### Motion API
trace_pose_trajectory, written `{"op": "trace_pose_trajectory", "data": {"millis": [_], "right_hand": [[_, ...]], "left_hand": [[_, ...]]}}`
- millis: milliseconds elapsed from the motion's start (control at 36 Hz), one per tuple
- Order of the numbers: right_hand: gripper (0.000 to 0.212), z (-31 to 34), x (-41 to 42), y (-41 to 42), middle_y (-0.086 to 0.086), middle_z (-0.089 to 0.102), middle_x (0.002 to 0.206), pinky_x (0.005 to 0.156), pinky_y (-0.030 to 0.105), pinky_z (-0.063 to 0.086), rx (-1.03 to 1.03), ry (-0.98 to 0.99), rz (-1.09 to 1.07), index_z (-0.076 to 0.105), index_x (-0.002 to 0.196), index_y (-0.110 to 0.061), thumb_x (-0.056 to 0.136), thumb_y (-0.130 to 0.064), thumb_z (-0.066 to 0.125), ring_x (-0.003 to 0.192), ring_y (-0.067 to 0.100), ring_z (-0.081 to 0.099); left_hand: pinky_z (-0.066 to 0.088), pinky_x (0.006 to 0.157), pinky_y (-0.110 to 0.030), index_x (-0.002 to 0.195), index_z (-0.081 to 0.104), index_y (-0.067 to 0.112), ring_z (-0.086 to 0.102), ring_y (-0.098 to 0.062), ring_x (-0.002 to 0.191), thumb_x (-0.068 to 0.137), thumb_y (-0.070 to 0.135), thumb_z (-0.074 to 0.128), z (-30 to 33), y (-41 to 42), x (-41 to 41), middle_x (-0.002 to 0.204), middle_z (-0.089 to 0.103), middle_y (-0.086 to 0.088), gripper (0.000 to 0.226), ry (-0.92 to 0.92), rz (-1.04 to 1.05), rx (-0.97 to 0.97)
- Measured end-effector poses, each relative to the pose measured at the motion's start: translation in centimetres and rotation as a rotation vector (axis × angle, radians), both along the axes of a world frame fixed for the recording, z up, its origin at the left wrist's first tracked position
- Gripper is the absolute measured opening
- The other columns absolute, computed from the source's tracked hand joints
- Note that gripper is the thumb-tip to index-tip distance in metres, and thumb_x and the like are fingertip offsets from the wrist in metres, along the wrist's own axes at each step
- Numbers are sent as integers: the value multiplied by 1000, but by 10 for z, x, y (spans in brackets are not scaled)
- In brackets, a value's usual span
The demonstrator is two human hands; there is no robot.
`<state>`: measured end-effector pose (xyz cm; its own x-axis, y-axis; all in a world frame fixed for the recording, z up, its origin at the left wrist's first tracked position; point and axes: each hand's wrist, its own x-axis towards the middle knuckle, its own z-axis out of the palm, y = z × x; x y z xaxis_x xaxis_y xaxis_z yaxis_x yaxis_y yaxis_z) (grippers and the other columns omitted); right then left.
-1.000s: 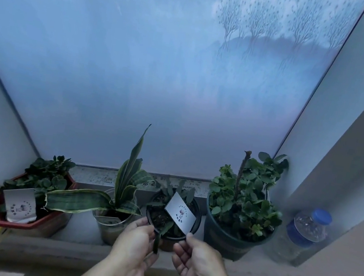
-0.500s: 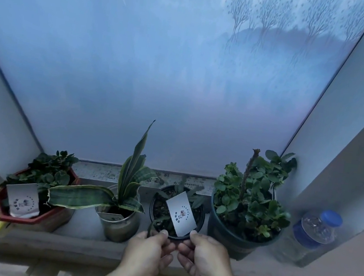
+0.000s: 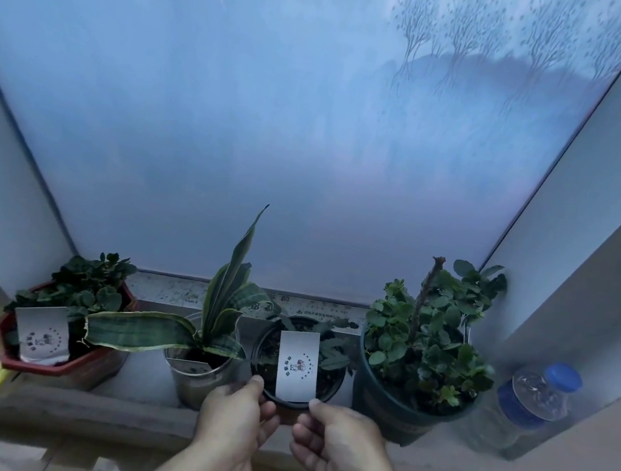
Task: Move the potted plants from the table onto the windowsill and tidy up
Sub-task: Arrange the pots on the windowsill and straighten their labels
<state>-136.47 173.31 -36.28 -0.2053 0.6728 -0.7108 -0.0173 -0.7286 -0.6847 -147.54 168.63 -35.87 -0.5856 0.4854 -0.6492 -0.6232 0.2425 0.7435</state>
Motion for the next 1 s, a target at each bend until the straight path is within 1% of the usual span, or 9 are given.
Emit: {"op": "trace_pose_trajectory", "data": {"millis": [83,167,333,639,722,778,861,944,1000], "right_hand": [[13,-1,3,5,12,68,76,64,36,62,42,-40,-42,67,95,-3,96,-16,65,64,20,67],[8,-3,6,10,14,68,83,63,34,61,77,-43,-85,65,96,-5,98,-11,61,68,20,69],[8,-4,6,11,13,69,80,68,37,63,69,-29,-80,64,95,-4,99,-9,59,67,20,69],[8,0,4,6,13,68,82,61,34,61,80,-24,-118,64,94,-6,98,-11,60,67,19,69],[11,5,6,2,13,68,86,63,34,62,84,-39,-114,66,98,-6,96,-17,65,72,21,69],[14,12,10,-1,13,69,88,68,36,63,104,-73,-80,67,99,-7,95,-20,66,75,22,69],[15,31,26,-7,11,68,83,68,32,58,187,-121,27,67,101,-7,95,-20,66,71,19,66],[15,53,50,-13,7,73,81,66,31,57,372,-210,169,69,100,-13,91,-25,70,66,14,70],[13,69,70,-15,6,74,74,64,33,56,465,-252,192,72,89,-15,89,-28,71,61,15,70]], "left_hand": [[55,67,-35,98,62,5,63,-21,75,101,16,53,0,0,4,91,69,-14,15,-26,-21,-1],[57,66,-36,102,61,6,64,-23,75,101,15,53,-2,-1,5,90,67,-14,12,-4,-35,-3],[58,65,-36,99,58,6,65,-24,73,100,11,55,-1,-1,-1,89,63,-16,6,8,-70,-5],[58,64,-36,98,57,10,67,-25,73,100,14,56,-3,0,-7,93,65,-16,4,7,-107,-7],[58,67,-38,99,59,8,69,-26,80,100,20,55,-4,0,0,94,67,-13,13,40,-142,-60],[53,58,-35,98,62,3,66,-26,75,98,24,56,-4,-3,5,85,65,-12,21,108,-181,-92],[42,48,-28,91,55,3,56,-23,56,96,22,59,2,-9,17,72,56,-9,20,235,-269,-61],[48,56,-35,93,56,6,62,-25,60,95,17,62,17,-11,31,78,63,-14,13,337,-342,7],[51,58,-35,96,59,10,65,-24,65,95,16,62,25,-8,40,86,68,-18,7,357,-400,41]]}}
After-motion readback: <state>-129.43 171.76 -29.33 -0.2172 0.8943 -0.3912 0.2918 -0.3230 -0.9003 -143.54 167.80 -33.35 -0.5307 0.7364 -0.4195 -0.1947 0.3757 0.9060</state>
